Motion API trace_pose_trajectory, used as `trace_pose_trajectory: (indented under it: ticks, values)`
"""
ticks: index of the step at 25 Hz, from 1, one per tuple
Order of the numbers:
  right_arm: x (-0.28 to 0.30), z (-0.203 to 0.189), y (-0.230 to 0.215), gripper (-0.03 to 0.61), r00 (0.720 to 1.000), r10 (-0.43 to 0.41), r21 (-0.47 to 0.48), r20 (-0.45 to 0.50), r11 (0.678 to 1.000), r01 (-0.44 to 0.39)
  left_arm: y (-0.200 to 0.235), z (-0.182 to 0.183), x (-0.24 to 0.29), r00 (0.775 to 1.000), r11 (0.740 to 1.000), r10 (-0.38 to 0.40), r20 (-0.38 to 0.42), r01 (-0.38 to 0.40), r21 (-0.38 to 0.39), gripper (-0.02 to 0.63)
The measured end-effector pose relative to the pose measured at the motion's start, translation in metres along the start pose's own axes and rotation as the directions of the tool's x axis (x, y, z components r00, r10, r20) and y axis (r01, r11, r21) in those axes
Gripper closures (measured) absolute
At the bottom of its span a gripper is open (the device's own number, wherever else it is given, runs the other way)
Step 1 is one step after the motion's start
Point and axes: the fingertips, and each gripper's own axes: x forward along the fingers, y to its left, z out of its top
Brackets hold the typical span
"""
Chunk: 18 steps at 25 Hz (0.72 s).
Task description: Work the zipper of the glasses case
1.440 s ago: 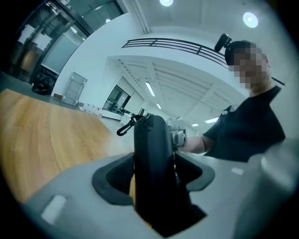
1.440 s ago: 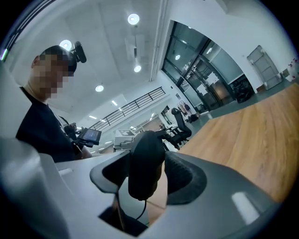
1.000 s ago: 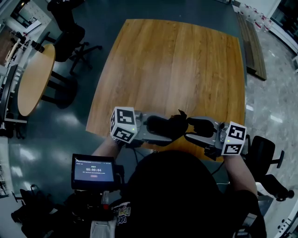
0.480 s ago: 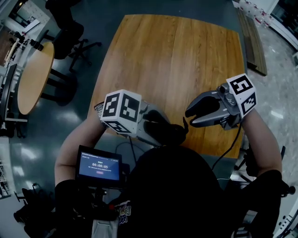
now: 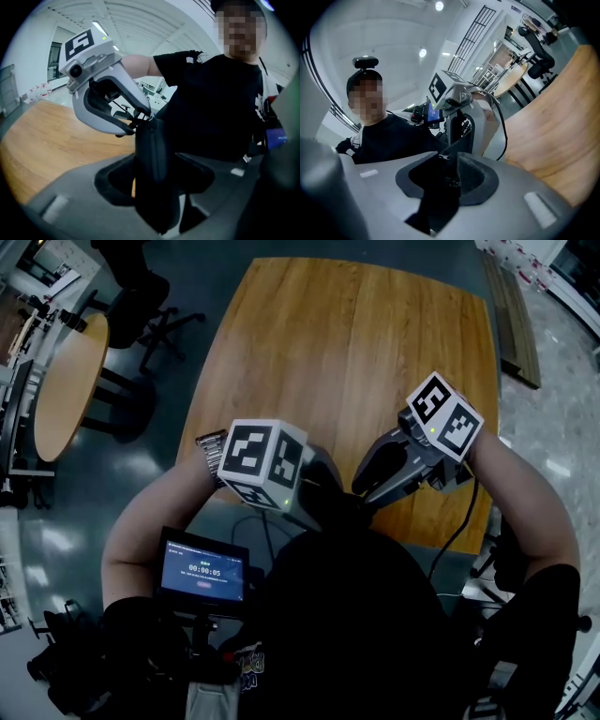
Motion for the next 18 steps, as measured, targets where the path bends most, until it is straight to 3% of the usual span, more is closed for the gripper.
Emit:
trace_pose_trajectory:
  ticks: [4, 8, 13, 14, 16, 18]
  values:
    - [0.007, -0.003, -0.004, 0.459, 0.999, -0.003, -0.008, -0.035, 1.000, 0.003, -0.003, -0.004, 0.002, 0.999, 0.999, -0.029, -0.015, 0.029, -0.022, 0.360]
    - [0.008, -0.005, -0.003, 0.562, 0.998, -0.015, -0.053, -0.056, 0.999, 0.012, -0.004, -0.005, 0.003, 0.998, 0.996, -0.062, 0.024, 0.063, -0.062, 0.360]
    - [0.009, -0.004, 0.006, 0.571, 0.998, 0.026, -0.072, -0.049, 0.997, -0.030, -0.008, -0.003, 0.001, 0.991, 0.990, -0.096, 0.092, 0.105, -0.096, 0.364]
    - [0.009, -0.005, 0.009, 0.550, 0.998, 0.036, -0.071, -0.054, 0.997, -0.039, -0.009, -0.002, 0.001, 0.990, 0.988, -0.105, 0.092, 0.114, -0.100, 0.364]
    - [0.007, -0.007, 0.010, 0.451, 0.996, 0.040, -0.067, -0.077, 0.997, -0.045, -0.012, -0.003, 0.002, 0.990, 0.986, -0.122, 0.069, 0.129, -0.102, 0.364]
    - [0.008, -0.009, 0.007, 0.448, 0.994, 0.034, -0.065, -0.104, 0.997, -0.041, -0.016, -0.003, 0.004, 0.989, 0.984, -0.141, 0.049, 0.145, -0.101, 0.364]
